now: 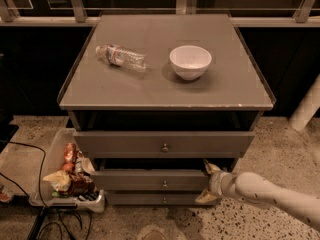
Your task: Open middle drawer
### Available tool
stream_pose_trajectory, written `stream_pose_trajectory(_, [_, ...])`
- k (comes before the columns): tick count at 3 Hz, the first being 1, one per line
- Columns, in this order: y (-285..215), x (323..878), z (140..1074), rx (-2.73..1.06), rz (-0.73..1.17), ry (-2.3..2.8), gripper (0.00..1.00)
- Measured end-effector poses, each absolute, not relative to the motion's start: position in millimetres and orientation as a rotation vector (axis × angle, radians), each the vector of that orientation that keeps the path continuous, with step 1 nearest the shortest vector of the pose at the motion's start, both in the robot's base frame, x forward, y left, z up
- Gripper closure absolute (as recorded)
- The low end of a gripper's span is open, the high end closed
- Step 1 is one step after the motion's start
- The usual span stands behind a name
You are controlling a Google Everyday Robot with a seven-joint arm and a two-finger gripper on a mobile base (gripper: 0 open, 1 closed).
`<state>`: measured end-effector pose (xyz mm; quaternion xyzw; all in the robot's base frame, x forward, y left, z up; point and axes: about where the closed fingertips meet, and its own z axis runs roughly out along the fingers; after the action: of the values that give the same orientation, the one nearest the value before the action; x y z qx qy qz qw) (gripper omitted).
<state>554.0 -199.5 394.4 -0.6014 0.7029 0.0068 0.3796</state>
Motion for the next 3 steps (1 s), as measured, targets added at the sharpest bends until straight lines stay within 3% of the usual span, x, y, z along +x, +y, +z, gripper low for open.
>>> stream_pose_trajectory(1, [-206,534,374,-1.54,0.064,1.847,0.18])
stream_pose_trajectory(3, [-205,538,392,-1.541,0.064,1.847,0.65])
